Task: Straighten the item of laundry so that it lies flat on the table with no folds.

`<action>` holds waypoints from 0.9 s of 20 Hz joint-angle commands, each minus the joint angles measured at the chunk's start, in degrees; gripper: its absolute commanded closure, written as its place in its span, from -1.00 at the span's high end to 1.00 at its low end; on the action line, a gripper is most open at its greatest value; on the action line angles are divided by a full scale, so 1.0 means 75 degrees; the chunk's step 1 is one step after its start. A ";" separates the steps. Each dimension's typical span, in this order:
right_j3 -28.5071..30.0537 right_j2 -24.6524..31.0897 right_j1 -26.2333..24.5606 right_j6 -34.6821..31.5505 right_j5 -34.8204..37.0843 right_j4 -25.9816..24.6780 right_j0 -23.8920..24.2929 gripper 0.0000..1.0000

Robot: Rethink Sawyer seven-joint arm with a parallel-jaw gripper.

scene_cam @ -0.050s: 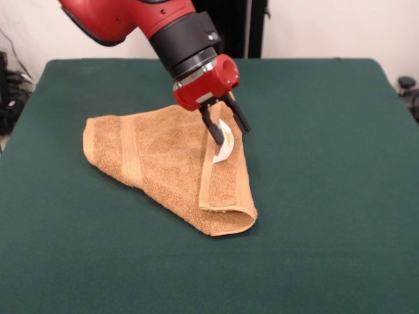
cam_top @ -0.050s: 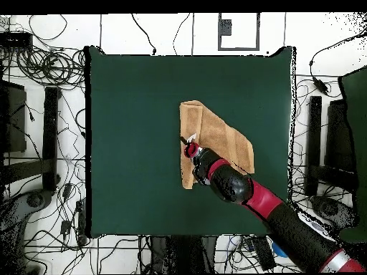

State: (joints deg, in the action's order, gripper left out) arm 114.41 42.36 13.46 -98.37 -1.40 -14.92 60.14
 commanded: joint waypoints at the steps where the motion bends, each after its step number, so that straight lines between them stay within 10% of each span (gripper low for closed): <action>1: -0.0339 0.0230 -0.0263 -0.1541 -0.0002 0.0582 -0.0352 1.00; 18: 0.0211 0.0308 -0.0023 -0.2157 -0.0975 0.0880 -0.0731 1.00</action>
State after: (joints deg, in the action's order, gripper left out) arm 115.23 42.37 13.87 -98.37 -3.95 -13.18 58.65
